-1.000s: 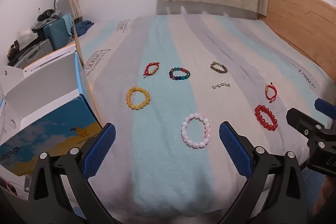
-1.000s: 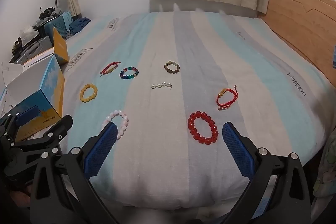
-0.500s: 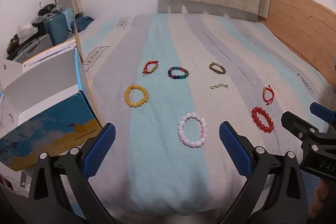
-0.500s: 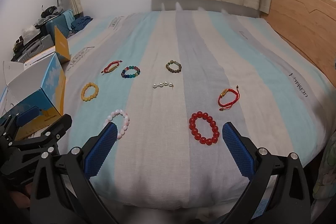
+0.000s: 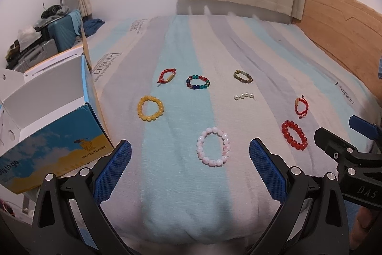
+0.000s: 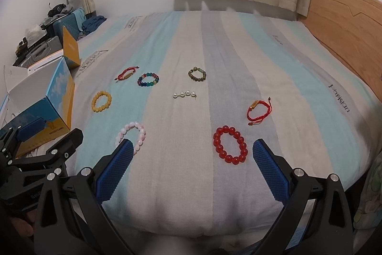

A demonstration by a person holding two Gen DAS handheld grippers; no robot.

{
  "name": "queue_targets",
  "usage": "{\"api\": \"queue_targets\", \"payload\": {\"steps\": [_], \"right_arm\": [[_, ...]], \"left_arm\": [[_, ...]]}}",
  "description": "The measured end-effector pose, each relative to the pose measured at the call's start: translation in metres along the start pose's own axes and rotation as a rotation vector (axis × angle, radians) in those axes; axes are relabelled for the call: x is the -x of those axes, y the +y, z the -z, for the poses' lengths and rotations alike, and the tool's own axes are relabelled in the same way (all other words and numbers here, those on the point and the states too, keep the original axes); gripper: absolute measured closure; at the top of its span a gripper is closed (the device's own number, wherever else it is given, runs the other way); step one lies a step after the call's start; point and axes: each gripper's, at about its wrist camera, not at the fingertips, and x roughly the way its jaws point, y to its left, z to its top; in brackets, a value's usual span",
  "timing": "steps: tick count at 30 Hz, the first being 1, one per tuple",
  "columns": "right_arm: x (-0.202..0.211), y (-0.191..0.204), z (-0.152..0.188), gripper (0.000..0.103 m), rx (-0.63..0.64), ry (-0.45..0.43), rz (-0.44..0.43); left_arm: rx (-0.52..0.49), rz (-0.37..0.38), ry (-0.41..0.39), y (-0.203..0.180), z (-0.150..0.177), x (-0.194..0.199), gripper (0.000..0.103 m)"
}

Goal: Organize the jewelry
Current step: 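Move both tools toward the pink-white and red beaded bracelets, then grasp the pink-white bracelet with the left tool while the right tool grasps the red bracelet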

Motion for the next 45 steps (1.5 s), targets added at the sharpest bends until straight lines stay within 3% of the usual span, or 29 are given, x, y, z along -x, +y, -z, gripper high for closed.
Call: {"api": "queue_targets", "payload": {"steps": [27, 36, 41, 45], "right_arm": [[-0.006, -0.008, -0.002, 0.007, 0.007, 0.006, 0.009], [-0.042, -0.053, -0.001, 0.007, 0.001, 0.090, 0.003], [-0.075, -0.068, 0.005, 0.007, -0.008, 0.146, -0.020], [-0.103, -0.069, 0.011, 0.007, 0.003, 0.185, -0.074]], "left_arm": [[-0.003, 0.001, 0.014, -0.004, -0.001, -0.008, 0.006], [-0.088, 0.049, 0.016, -0.033, -0.023, -0.052, 0.006], [-0.068, 0.081, 0.118, -0.033, -0.013, -0.089, 0.006], [-0.056, 0.107, 0.145, -0.035, -0.008, -0.105, 0.006]]}}
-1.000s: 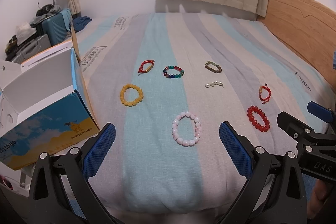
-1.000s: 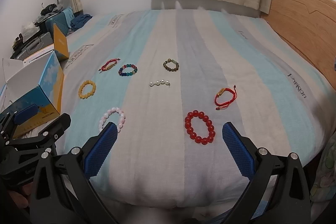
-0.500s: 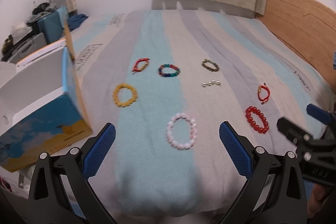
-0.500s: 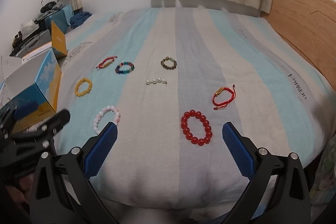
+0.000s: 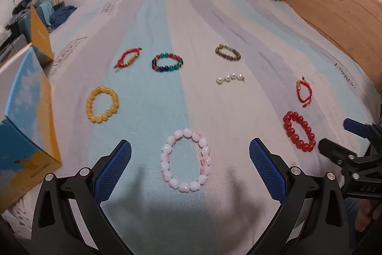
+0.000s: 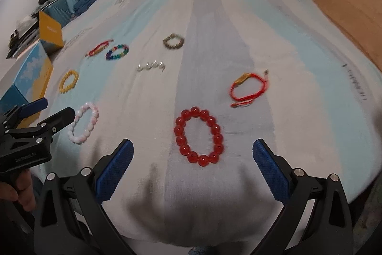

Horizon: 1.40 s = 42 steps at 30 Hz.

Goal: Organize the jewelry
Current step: 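Grasp the pink-white bracelet with the left tool while the right tool grasps the red bracelet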

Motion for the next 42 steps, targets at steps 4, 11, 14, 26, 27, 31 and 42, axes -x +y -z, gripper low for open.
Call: {"api": "queue_targets", "payload": {"steps": [4, 11, 14, 26, 27, 31, 42], "right_arm": [[-0.020, -0.008, -0.002, 0.007, -0.014, 0.028, 0.006], [-0.048, -0.014, -0.003, 0.007, -0.041, 0.086, -0.004], [-0.057, -0.012, -0.001, 0.011, -0.038, 0.119, 0.003], [-0.059, -0.014, 0.006, 0.050, -0.097, 0.108, 0.030], [-0.060, -0.014, 0.006, 0.050, -0.094, 0.108, 0.032], [-0.061, -0.018, 0.007, 0.050, -0.117, 0.111, 0.009], [-0.049, -0.027, 0.009, 0.089, -0.140, 0.111, 0.009]], "left_arm": [[-0.007, -0.003, 0.015, 0.000, 0.001, -0.017, 0.006], [-0.033, -0.013, 0.064, -0.006, 0.007, -0.047, 0.006], [-0.031, -0.010, 0.085, -0.007, 0.010, -0.056, 0.006], [-0.026, -0.007, 0.106, -0.008, 0.012, -0.063, 0.038], [-0.020, -0.005, 0.112, -0.007, 0.012, -0.063, 0.041], [-0.018, 0.017, 0.129, -0.002, 0.011, -0.059, 0.074], [-0.057, 0.117, 0.222, 0.009, 0.001, -0.067, 0.084]]}}
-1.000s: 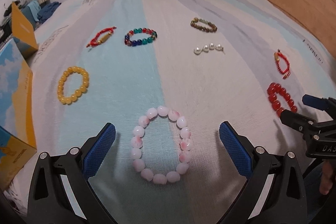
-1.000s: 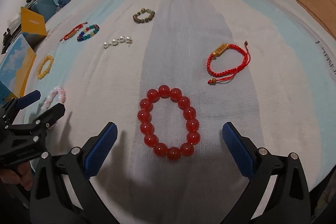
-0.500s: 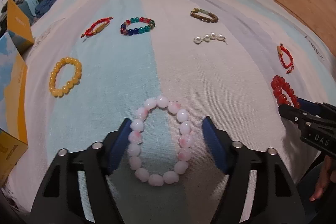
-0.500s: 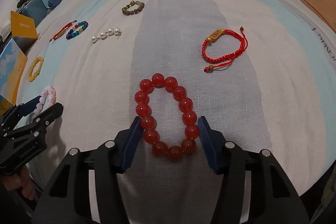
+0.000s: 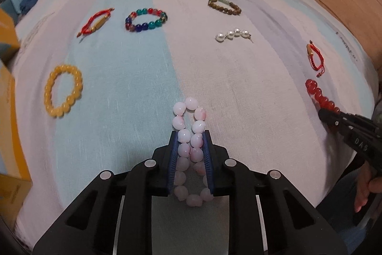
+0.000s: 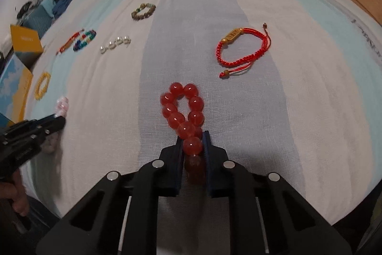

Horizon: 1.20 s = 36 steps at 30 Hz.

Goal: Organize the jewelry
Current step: 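Grasp the pink-white bracelet with the left tool while the right tool grasps the red bracelet, then carry both held bracelets with both tools over the white cardboard box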

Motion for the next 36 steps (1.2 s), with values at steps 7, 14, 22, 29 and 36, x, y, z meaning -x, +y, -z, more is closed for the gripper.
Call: {"api": "queue_targets", "payload": {"steps": [7, 14, 22, 29, 36], "right_arm": [[0.005, 0.004, -0.001, 0.089, 0.005, -0.018, 0.017], [0.021, 0.012, -0.004, 0.089, 0.005, -0.057, 0.027], [0.045, 0.021, -0.005, 0.090, 0.005, -0.098, 0.028], [0.054, 0.025, -0.006, 0.090, 0.007, -0.103, 0.035], [0.071, 0.025, -0.010, 0.090, -0.008, -0.106, 0.024]], "left_arm": [[-0.027, 0.021, -0.021, 0.007, 0.006, 0.012, 0.084], [-0.022, 0.028, -0.041, 0.012, 0.013, 0.023, 0.084], [-0.040, 0.036, -0.075, 0.010, 0.010, 0.044, 0.084], [-0.030, 0.029, -0.100, 0.013, 0.003, 0.059, 0.084], [-0.037, 0.019, -0.126, 0.013, -0.004, 0.073, 0.084]]}}
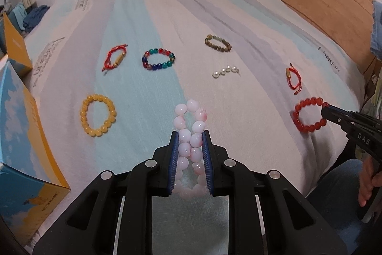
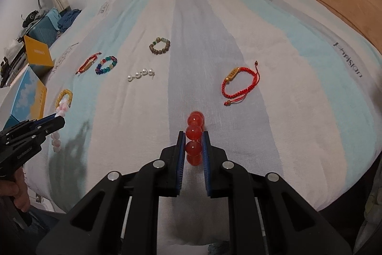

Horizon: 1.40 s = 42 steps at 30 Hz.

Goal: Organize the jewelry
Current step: 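Carry both held bracelets with both tools over the white cardboard box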

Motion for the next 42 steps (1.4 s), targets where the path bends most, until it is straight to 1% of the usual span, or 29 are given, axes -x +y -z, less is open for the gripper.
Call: {"api": "queue_targets", "payload": {"steps": [4, 7, 12, 27, 32, 42], "right_arm": [[0.008, 0.001, -0.005, 0.090, 0.001, -0.004, 0.009], [0.014, -0.002, -0.007, 0.090, -0.012, 0.001, -0.001], [0.022, 0.000, -0.012, 0.090, -0.007, -0.003, 0.004], [0.044, 0.017, -0.030, 0.090, 0.020, -0.027, 0.005], [0.048, 0.027, -0.040, 0.090, 0.037, -0.030, 0.007], [0.059, 0.058, -0.065, 0.090, 0.093, -0.055, -0.003]], "left_arm": [[-0.001, -0.014, -0.013, 0.001, -0.004, 0.006, 0.084], [-0.004, -0.020, -0.022, 0.001, -0.006, 0.011, 0.084], [-0.008, -0.021, -0.038, 0.000, -0.008, 0.020, 0.084], [-0.006, -0.035, -0.083, 0.009, -0.017, 0.050, 0.084], [0.009, -0.042, -0.101, 0.017, -0.022, 0.060, 0.084], [0.050, -0.060, -0.149, 0.043, -0.034, 0.089, 0.084]]}}
